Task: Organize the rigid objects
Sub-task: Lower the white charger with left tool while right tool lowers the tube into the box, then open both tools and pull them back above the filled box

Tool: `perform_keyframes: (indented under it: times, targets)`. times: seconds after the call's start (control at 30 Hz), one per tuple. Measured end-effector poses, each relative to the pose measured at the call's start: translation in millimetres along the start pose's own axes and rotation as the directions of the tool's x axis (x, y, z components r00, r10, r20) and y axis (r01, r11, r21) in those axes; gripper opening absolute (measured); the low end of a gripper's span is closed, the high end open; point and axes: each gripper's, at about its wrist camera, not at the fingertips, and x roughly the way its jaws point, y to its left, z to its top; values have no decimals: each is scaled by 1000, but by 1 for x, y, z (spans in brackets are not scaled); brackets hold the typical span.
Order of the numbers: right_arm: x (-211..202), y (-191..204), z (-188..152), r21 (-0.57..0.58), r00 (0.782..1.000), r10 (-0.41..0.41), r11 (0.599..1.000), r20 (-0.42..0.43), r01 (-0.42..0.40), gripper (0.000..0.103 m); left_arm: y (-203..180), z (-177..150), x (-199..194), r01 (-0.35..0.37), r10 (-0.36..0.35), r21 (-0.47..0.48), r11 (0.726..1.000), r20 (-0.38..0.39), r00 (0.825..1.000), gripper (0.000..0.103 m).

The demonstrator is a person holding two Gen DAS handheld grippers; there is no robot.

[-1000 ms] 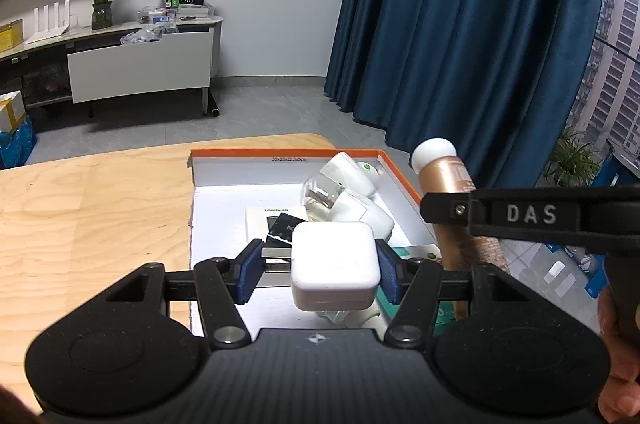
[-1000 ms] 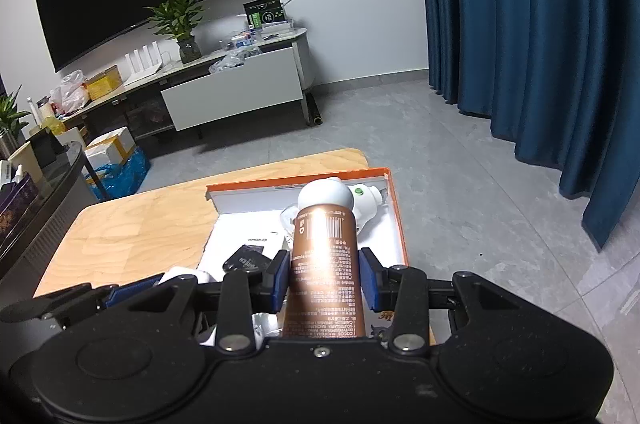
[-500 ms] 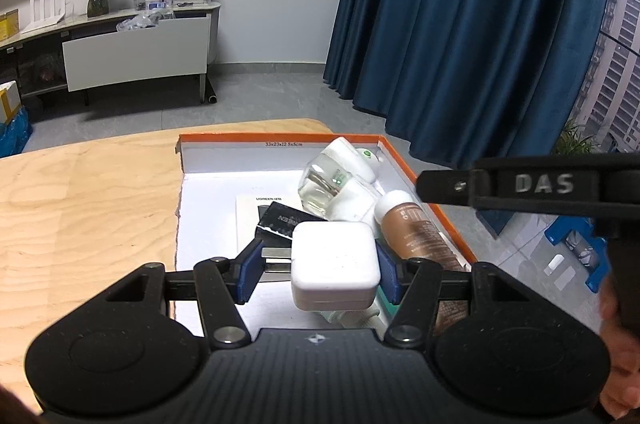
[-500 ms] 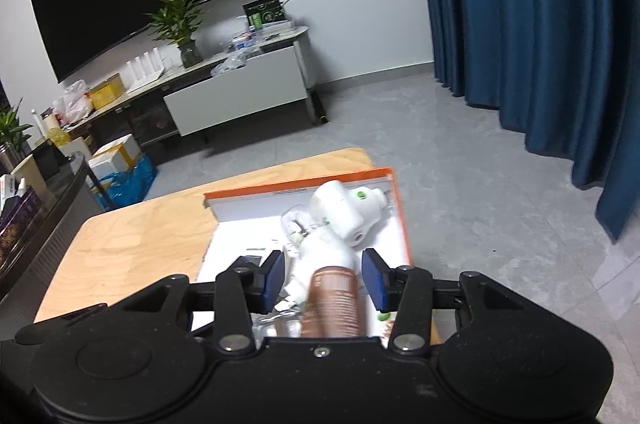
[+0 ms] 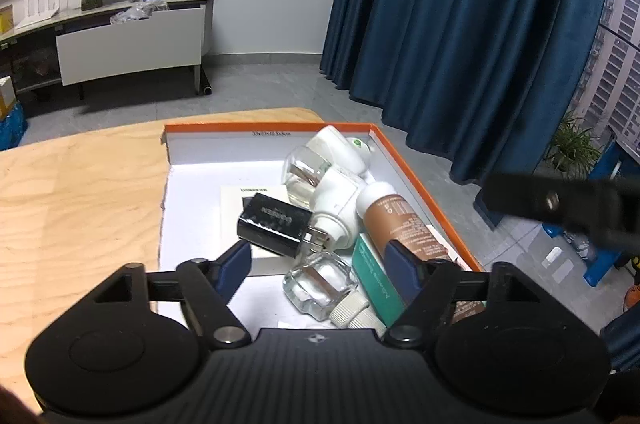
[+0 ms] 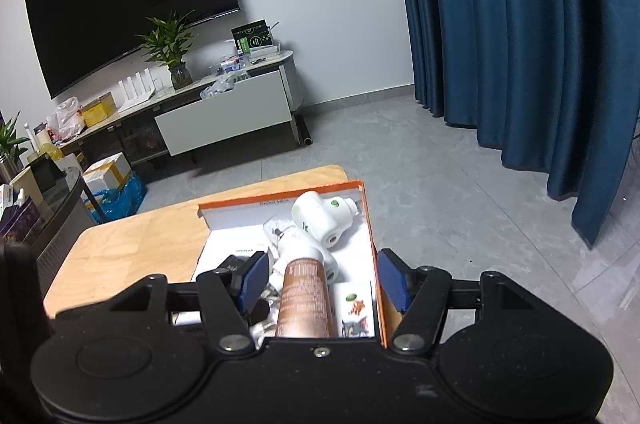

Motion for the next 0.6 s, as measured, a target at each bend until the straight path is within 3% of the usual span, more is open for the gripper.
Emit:
perform_keyframes:
  times: [0.27, 0.47, 0.6]
  targets:
    - [-29, 0, -9, -25, 999, -38, 999, 7, 38, 84, -8, 6, -43, -61, 60, 27, 998, 53, 997, 103]
    - [-52, -2, -18, -21, 999, -48, 999, 3, 48, 87, -15, 0, -78, -140, 139, 5, 990, 70, 988, 103]
    - [-65, 0, -28, -42, 998, -56, 998, -17, 55, 88, -14, -13, -92, -155, 156, -36, 987, 32, 987, 103]
